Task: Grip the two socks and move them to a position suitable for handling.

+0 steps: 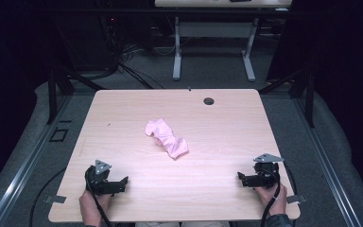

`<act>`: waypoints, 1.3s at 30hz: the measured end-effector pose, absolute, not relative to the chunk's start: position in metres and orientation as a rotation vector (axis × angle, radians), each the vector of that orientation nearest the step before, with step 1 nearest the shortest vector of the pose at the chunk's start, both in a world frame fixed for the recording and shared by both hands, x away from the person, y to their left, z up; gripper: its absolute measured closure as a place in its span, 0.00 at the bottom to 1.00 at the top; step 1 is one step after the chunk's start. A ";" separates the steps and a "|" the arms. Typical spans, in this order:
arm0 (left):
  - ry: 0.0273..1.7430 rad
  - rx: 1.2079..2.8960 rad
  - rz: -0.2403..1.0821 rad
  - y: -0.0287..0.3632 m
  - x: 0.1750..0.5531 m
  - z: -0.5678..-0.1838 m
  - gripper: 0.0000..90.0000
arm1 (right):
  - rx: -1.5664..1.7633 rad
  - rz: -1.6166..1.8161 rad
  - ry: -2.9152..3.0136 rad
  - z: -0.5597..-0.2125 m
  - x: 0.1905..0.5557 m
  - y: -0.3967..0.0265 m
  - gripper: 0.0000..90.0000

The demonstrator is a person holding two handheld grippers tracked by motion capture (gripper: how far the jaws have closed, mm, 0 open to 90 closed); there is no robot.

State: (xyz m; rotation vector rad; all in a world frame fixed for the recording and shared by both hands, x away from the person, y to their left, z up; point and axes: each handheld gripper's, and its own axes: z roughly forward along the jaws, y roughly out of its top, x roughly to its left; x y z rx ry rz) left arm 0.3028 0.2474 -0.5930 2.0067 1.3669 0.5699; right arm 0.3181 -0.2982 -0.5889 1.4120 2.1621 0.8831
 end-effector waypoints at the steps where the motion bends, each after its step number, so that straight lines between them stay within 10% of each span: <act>1: 1.367 2.007 0.570 0.247 0.303 -0.593 0.00 | 1.412 0.880 2.166 -0.589 0.318 -0.298 0.00; 18: 1.300 2.082 0.475 0.239 0.317 -0.578 0.00 | 1.368 0.903 2.201 -0.589 0.321 -0.302 0.00; 39: 0.972 2.185 0.328 0.126 0.405 -0.515 0.09 | 1.382 0.910 2.187 -0.589 0.321 -0.302 0.01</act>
